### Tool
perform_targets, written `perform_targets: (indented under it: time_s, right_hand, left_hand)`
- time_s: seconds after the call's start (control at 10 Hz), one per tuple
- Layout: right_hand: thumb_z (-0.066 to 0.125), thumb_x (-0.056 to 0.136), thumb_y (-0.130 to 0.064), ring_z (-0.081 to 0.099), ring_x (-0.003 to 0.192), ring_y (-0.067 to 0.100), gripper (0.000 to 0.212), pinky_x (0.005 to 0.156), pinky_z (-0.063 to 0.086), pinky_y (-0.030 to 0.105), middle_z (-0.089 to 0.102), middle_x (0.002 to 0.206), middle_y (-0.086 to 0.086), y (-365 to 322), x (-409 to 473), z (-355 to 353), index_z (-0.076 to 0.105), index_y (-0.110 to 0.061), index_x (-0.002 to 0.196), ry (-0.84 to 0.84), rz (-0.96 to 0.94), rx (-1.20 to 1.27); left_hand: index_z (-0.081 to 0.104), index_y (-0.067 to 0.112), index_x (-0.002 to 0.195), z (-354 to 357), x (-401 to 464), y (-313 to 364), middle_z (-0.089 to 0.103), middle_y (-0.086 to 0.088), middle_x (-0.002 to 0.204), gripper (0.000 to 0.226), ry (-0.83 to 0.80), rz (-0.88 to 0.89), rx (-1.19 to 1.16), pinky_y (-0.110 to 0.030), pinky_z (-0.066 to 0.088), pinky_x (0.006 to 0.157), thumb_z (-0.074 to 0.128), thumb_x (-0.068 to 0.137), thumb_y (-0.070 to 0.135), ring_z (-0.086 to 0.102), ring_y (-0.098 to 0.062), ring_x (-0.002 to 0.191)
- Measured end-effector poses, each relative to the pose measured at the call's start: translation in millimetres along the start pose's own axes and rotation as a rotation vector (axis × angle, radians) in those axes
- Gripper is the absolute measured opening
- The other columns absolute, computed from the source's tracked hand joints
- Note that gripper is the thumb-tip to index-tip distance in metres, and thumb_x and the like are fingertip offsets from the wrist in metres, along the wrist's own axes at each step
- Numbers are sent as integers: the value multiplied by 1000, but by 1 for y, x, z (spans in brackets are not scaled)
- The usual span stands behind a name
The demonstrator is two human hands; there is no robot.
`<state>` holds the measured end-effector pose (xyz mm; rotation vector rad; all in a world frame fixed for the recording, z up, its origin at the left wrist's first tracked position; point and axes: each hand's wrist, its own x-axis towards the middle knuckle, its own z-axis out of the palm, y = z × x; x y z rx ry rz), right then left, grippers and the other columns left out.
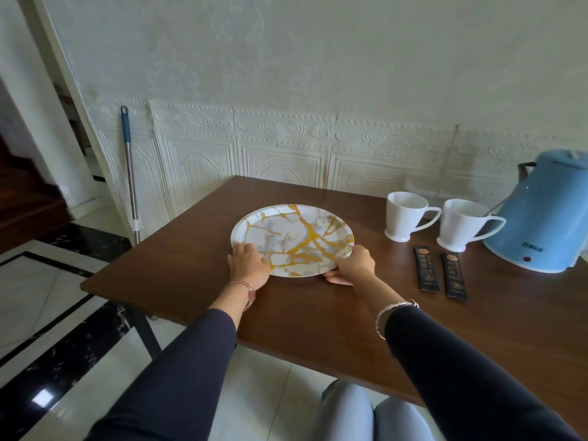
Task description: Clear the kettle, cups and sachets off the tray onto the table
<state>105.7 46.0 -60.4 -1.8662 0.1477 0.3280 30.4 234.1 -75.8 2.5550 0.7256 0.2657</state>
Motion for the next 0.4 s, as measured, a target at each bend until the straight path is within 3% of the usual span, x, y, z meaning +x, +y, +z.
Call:
perform_targets:
  time_s: [0.1,0.2,0.3,0.4]
  right_hand:
    - [52,92,-11,74,65,26,16,63,63,41,72,88,16,-5,9,4,52,-12,108,4,3,3]
    - [51,93,-13,72,60,23,19,54,62,38,72,89,17,-8,11,4,48,-15,112,-13,9,15]
    - [50,93,-14,72,59,22,20,56,62,39,70,76,14,-9,10,-3,49,-11,113,-40,25,6]
    - [51,94,-13,68,56,21,33,56,61,37,67,71,13,-7,7,-12,47,-7,127,-24,46,12]
  left_hand:
    - [41,4,137,0,13,1,36,-14,146,46,-14,-12,-20,-43,20,118,43,95,23,29,-28,139]
    - [40,5,138,-2,23,0,34,-13,147,49,-64,-39,-40,-44,16,119,44,94,26,27,-29,141]
    - [45,2,134,-4,33,7,37,-17,145,52,-99,-84,-36,-46,15,120,42,93,36,28,-31,140]
    - [46,0,133,-7,37,17,41,-20,143,57,-45,-99,-51,-48,15,119,43,92,40,29,-33,140]
